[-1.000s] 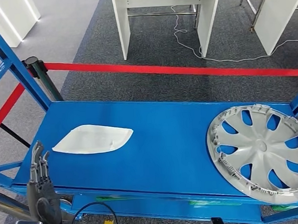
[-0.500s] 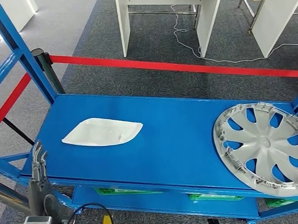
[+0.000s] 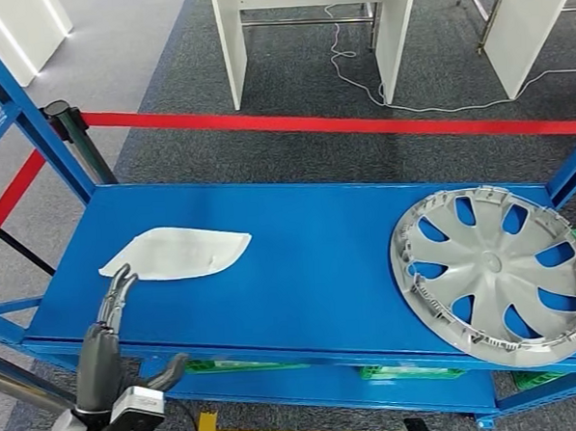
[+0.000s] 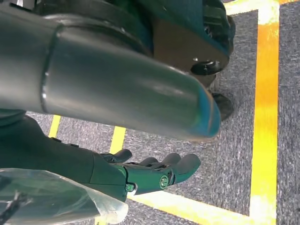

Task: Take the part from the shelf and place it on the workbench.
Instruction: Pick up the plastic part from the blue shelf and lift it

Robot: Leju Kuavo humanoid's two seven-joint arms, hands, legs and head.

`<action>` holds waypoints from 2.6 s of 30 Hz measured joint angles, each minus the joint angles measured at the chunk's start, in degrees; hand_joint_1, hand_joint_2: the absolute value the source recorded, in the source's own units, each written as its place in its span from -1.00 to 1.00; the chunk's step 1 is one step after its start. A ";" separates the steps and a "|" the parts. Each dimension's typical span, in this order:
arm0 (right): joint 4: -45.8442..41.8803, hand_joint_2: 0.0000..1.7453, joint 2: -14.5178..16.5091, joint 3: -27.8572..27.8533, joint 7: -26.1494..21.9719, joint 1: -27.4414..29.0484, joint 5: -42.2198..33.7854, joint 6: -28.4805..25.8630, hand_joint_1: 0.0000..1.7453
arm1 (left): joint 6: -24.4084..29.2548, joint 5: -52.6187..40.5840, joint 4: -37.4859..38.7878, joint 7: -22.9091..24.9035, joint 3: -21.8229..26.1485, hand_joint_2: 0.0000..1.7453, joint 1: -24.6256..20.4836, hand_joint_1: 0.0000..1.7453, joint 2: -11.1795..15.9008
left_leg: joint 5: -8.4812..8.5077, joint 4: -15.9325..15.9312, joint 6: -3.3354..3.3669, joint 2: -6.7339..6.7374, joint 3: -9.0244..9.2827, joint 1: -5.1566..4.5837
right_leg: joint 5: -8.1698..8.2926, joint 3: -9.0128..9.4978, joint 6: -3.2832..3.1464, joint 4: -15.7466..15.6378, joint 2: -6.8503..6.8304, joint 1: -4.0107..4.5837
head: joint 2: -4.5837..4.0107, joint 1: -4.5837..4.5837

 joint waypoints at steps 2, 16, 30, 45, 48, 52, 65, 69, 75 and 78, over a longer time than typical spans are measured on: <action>0.00 -1.00 0.00 0.02 -0.10 -0.05 0.52 0.61 -1.00 | -2.89 -1.79 1.57 0.28 0.15 1.00 -2.95 -1.00 1.76 | 3.52 -5.05 0.30 -0.03 2.63 0.01 | 0.08 0.08 0.05 0.02 0.01 0.03 | 0.00 -0.01; 0.00 -1.00 -0.13 0.09 -0.37 -0.07 1.62 1.81 -1.00 | -8.76 -7.22 10.52 1.93 -0.03 1.00 -16.14 -1.00 7.44 | 7.93 -17.03 3.00 -0.04 7.12 -0.08 | -5.39 -8.95 2.74 16.09 0.12 0.01 | 0.00 0.48; 0.00 -1.00 -0.44 0.63 0.39 -0.42 3.37 3.07 -1.00 | -8.08 -15.14 23.41 4.64 -0.09 -1.00 -25.80 -1.00 9.92 | 0.34 -0.13 0.06 -0.12 -0.78 0.04 | 0.83 -1.21 -0.03 0.21 0.23 -0.08 | 0.00 0.19; -0.02 -1.00 -0.44 1.90 1.97 -1.56 5.67 3.64 -1.00 | -5.11 -16.40 44.01 1.61 -6.50 -1.00 -38.54 -1.00 -1.95 | 8.70 -15.76 3.07 -0.35 4.89 -0.01 | -6.58 -10.06 2.82 17.01 0.20 0.00 | 0.00 0.52; -0.02 -1.00 -0.44 2.16 2.40 -1.59 6.12 3.82 -1.00 | -4.02 -14.93 47.04 -0.05 -7.50 -1.00 -39.71 -1.00 -4.32 | 8.64 -15.65 3.07 -0.38 4.96 -0.14 | -2.38 -8.30 2.56 12.27 0.17 0.01 | 0.00 0.54; -0.02 -1.00 -0.43 2.51 2.81 -1.95 6.80 4.25 -1.00 | -2.59 -11.83 48.71 -2.47 -8.37 -1.00 -41.19 -1.00 -6.38 | 8.47 -15.33 2.35 -0.43 4.65 -0.57 | 1.10 -2.84 1.89 1.30 0.17 0.17 | 0.00 0.49; -0.02 -1.00 -0.26 3.11 3.26 -2.03 7.67 4.84 -1.00 | -2.91 -7.74 49.10 -4.39 -9.79 -1.00 -41.15 -1.00 -8.09 | 7.93 -11.14 0.96 -0.45 2.80 -0.17 | 1.03 -2.18 0.72 1.08 0.35 -0.08 | 0.00 0.32; -0.02 -1.00 -0.24 3.43 3.26 -2.05 7.67 4.87 -1.00 | -3.07 -7.74 49.09 -4.47 -9.96 -1.00 -41.22 -1.00 -8.33 | 8.64 -15.15 1.95 -0.54 4.38 -0.47 | 1.06 -2.47 1.91 1.02 0.30 0.03 | 0.00 0.39; -0.02 -1.00 -0.19 3.49 3.38 -2.05 7.76 4.86 -1.00 | -8.41 -9.33 49.84 -1.66 -10.85 0.50 -42.17 -1.00 -8.40 | 9.09 -15.74 3.28 -0.45 4.40 -0.19 | -6.13 -9.58 3.05 15.57 0.23 -0.10 | 0.00 0.80; -0.02 -1.00 -0.10 3.48 3.42 -1.91 7.83 4.85 -1.00 | -10.93 -10.23 51.12 0.48 -11.75 1.00 -42.49 -1.00 -8.25 | 9.06 -15.62 3.25 -0.45 4.38 -0.20 | -3.69 -8.92 3.07 14.09 0.18 -0.12 | 0.00 0.81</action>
